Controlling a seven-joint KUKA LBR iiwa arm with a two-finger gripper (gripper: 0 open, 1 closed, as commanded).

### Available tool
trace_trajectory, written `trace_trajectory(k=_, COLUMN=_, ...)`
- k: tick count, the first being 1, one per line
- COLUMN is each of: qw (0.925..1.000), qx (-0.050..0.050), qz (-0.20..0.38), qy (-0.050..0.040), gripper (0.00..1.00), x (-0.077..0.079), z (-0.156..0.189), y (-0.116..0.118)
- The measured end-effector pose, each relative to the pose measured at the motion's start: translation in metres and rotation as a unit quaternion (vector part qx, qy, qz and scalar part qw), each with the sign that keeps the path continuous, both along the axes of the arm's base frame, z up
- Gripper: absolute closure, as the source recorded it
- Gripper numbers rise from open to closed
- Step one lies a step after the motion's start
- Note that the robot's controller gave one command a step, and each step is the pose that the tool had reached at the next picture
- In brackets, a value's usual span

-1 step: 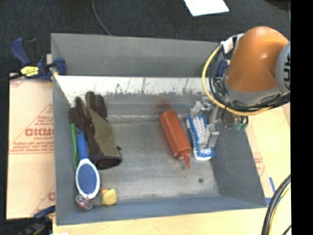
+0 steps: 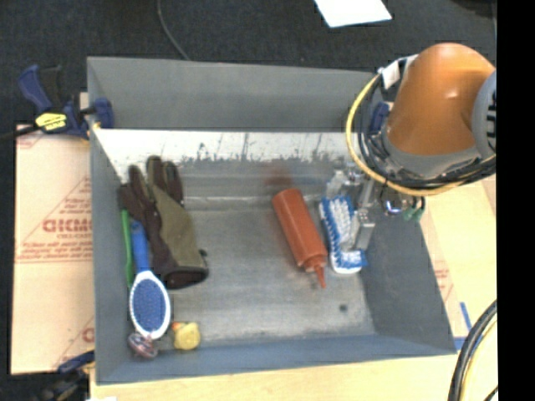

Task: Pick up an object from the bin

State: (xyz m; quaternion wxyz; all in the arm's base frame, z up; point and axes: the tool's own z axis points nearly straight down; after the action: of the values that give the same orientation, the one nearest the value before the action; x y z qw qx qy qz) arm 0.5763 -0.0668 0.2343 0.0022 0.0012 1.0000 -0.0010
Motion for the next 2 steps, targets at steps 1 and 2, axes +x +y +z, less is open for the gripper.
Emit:
trace_trajectory(k=1, qw=0.9996, qx=0.001, qz=-0.027, qy=-0.0034, gripper=0.0, x=0.008, z=-0.088, y=0.003)
trace_trajectory(k=2, qw=0.9977, qx=0.001, qz=-0.067, qy=-0.0017, gripper=0.0, x=0.005, z=-0.126, y=0.007)
